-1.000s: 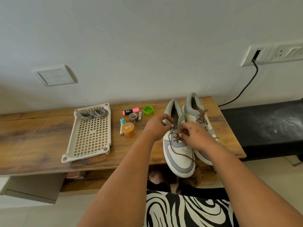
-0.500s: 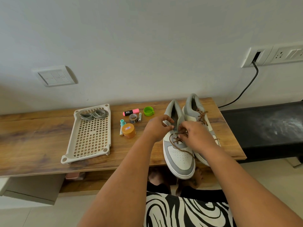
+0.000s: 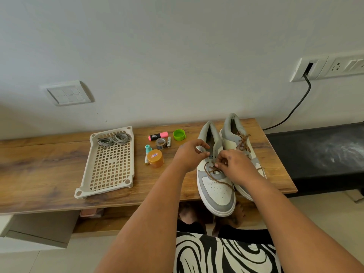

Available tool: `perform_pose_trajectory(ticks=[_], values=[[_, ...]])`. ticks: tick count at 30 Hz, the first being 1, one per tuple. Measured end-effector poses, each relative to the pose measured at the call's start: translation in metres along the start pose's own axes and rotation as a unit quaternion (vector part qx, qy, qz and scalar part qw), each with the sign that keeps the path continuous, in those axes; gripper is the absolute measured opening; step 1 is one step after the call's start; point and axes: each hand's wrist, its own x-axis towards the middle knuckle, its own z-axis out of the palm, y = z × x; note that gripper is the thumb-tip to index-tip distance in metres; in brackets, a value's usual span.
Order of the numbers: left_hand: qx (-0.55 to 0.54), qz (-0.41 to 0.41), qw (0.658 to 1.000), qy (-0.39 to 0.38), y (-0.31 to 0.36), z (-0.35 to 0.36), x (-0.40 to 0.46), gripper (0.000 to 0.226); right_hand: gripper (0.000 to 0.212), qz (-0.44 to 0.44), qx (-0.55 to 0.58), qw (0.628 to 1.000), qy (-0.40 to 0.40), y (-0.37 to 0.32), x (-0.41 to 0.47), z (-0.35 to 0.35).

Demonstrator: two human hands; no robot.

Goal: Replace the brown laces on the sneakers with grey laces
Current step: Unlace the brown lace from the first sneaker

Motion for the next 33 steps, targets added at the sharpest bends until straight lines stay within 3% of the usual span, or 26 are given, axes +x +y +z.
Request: perform_pose_trajectory(ticks=[2, 4, 6, 8, 10, 13, 20, 24, 29, 33], values=[[0.002, -0.003, 1.0, -0.005, 0.001, -0.001, -0.001, 0.013, 0.012, 0.021, -0.011, 0.999, -0.024, -0.003, -0.003, -0.002], [-0.001, -0.006, 1.0, -0.011, 0.001, -0.001, -0.001, 0.013, 0.016, 0.06, -0.113, 0.991, -0.033, -0.005, -0.005, -0.012], [-0.004, -0.008, 1.0, -0.013, 0.001, -0.002, -0.001, 0.013, 0.023, 0.118, -0.263, 0.956, -0.049, -0.004, -0.008, -0.028], [-0.004, -0.008, 1.0, -0.013, 0.002, -0.002, -0.002, 0.014, 0.025, 0.161, -0.31, 0.933, -0.084, -0.004, -0.01, -0.042], [-0.003, -0.008, 1.0, -0.012, 0.002, -0.002, -0.002, 0.013, 0.024, 0.144, -0.274, 0.949, -0.056, -0.007, -0.009, -0.042], [-0.002, -0.011, 1.0, -0.008, 0.003, -0.002, -0.002, 0.013, 0.025, 0.061, -0.122, 0.99, 0.027, -0.012, -0.009, -0.023], [0.003, -0.011, 1.0, -0.002, 0.003, 0.0, -0.004, 0.013, 0.015, 0.062, -0.055, 0.996, -0.032, 0.003, 0.001, -0.005], [0.007, -0.014, 1.0, -0.001, 0.004, 0.0, -0.004, 0.013, 0.017, 0.044, 0.08, 0.996, -0.016, 0.005, -0.003, -0.003], [0.032, -0.009, 0.999, 0.001, 0.007, 0.001, -0.007, 0.011, 0.019, 0.047, 0.026, 0.998, -0.03, -0.003, 0.0, 0.005], [0.101, 0.002, 0.995, -0.028, 0.01, 0.006, -0.007, 0.022, 0.025, 0.114, -0.087, 0.979, -0.143, -0.004, 0.001, -0.019]])
